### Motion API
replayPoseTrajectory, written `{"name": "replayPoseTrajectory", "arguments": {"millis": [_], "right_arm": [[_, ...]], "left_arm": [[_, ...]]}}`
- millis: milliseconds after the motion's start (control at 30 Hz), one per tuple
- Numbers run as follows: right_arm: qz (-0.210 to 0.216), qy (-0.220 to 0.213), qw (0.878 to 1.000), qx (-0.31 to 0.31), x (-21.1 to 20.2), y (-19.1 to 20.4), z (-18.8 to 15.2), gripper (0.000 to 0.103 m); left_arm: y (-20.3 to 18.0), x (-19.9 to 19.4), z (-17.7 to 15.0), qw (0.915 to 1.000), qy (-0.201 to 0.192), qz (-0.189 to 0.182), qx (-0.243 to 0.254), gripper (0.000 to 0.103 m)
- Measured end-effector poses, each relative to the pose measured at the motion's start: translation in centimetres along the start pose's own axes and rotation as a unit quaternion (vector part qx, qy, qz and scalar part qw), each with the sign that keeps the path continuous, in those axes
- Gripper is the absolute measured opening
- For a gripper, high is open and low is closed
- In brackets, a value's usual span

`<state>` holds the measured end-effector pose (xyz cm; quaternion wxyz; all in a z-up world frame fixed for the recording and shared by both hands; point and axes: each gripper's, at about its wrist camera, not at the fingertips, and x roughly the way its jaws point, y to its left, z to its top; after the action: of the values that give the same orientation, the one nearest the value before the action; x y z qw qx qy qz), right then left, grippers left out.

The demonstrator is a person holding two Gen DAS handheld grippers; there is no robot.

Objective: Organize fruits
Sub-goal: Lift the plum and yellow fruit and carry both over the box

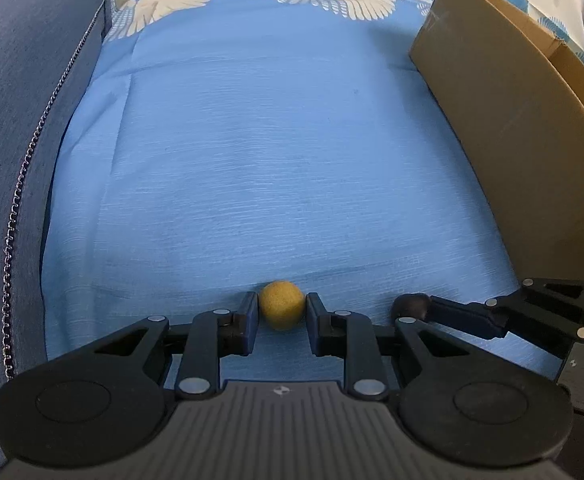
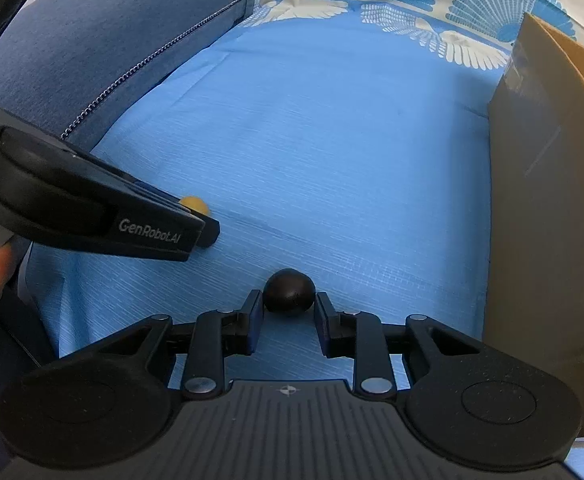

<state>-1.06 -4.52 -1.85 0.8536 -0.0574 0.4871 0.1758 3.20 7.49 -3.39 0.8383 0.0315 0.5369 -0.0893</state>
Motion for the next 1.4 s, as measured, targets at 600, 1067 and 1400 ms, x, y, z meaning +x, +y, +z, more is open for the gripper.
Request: {"name": "replayPoseTrajectory", "arguments": {"millis": [600, 1067, 1400], "right_arm": [[-0.009, -0.019, 1.0, -0.009, 0.1, 0.7, 0.2, 0.029], [-0.024, -0.086, 0.996, 0.004, -2.6, -0.1, 0.6, 0.029], [-0.03, -0.164, 0.986, -0.001, -5.9, -0.4, 0.6, 0.029]], "left_arm": [[-0.8, -0.7, -0.4, 0.9996, -0.024, 0.012, 0.008, 0.027], [-0.2, -3.6, -1.3, 0.9949, -0.1, 0.001, -0.014, 0.027], [0.2, -7.1, -2.4, 0.9778, -0.207, 0.004, -0.033, 0.027]]}}
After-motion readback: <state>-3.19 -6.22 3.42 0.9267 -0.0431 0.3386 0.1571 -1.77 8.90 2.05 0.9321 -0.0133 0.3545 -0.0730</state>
